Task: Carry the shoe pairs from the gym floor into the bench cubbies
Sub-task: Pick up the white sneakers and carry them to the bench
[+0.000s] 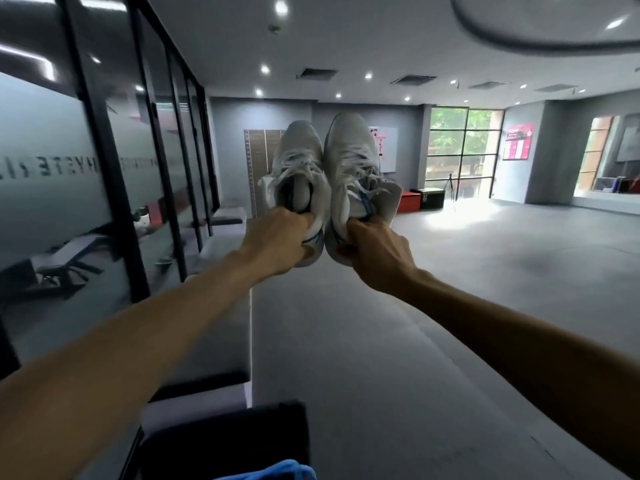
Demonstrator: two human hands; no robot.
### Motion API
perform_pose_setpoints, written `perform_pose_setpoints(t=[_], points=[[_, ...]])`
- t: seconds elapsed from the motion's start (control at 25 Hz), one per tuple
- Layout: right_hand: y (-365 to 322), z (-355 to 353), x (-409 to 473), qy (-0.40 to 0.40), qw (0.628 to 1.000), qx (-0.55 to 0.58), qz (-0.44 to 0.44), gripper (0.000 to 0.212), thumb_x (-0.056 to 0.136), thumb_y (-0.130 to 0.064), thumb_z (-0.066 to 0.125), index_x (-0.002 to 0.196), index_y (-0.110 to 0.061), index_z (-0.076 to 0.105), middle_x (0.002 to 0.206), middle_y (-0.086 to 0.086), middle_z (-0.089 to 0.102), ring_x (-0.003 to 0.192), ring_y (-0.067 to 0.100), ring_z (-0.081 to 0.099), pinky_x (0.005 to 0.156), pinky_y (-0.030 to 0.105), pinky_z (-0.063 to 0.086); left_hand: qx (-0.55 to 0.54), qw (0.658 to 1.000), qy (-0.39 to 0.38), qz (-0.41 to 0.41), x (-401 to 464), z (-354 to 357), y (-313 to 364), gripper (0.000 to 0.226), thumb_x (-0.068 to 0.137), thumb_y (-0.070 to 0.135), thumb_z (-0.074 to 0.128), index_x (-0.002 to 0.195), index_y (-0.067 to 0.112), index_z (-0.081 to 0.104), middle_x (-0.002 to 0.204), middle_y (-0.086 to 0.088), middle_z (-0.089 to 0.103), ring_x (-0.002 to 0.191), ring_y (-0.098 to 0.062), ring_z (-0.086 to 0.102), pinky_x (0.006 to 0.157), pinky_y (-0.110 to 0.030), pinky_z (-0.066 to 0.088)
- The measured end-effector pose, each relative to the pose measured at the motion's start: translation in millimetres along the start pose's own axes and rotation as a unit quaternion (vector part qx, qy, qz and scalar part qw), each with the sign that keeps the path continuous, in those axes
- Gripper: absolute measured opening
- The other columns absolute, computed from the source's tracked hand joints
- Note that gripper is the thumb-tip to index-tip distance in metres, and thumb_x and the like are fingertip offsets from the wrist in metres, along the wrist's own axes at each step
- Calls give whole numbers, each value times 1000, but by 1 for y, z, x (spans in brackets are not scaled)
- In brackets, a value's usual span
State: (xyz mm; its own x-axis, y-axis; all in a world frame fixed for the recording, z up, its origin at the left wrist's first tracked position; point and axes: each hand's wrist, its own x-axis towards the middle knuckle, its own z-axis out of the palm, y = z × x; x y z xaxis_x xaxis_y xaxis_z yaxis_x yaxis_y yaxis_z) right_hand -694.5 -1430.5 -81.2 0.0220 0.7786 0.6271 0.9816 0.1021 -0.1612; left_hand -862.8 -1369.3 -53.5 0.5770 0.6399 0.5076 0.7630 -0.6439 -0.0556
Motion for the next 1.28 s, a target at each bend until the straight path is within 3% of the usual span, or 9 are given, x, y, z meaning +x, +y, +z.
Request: perform_pose_setpoints(t=[0.16, 0.36, 0.68, 0.88, 1.28], points=[[81, 20, 34, 14, 1000, 7, 25, 23, 89, -36, 56, 78, -22, 42, 96, 8, 54, 69, 27, 51, 61, 38, 47, -3, 999, 0, 33, 82, 45, 30, 31, 84, 34, 68, 105, 14, 58, 98, -13, 61, 89, -32, 60, 69, -36, 51], [182, 50, 98, 41, 998, -16, 45, 28, 89, -38, 55, 75, -20, 39, 86, 3, 43, 66, 28, 42, 58, 33, 33, 0, 999, 17, 51, 195, 108, 51, 32, 84, 36, 68, 108, 18, 58, 101, -9, 61, 91, -28, 59, 69, -36, 49], [347, 101, 219, 52, 996, -46, 62, 28, 90, -36, 56, 76, -20, 38, 87, 5, 45, 62, 28, 42, 57, 31, 32, -6, 997, 32, 73, 384, 204, 81, 28, 87, 34, 64, 109, 17, 56, 104, -10, 60, 96, -28, 57, 74, -38, 47], [459, 142, 287, 64, 995, -52, 59, 29, 90, -35, 57, 76, -20, 38, 85, 4, 44, 63, 29, 41, 57, 31, 30, -3, 997, 29, 70, 498, 277, 103, 27, 88, 32, 63, 109, 17, 55, 103, -10, 58, 97, -28, 55, 70, -34, 38], [652, 238, 455, 50, 997, -27, 44, 31, 88, -40, 59, 73, -22, 38, 83, 2, 45, 63, 27, 43, 56, 30, 31, 13, 999, 19, 33, 721, 408, 106, 25, 87, 33, 63, 105, 17, 56, 102, -11, 56, 88, -29, 57, 68, -34, 41]])
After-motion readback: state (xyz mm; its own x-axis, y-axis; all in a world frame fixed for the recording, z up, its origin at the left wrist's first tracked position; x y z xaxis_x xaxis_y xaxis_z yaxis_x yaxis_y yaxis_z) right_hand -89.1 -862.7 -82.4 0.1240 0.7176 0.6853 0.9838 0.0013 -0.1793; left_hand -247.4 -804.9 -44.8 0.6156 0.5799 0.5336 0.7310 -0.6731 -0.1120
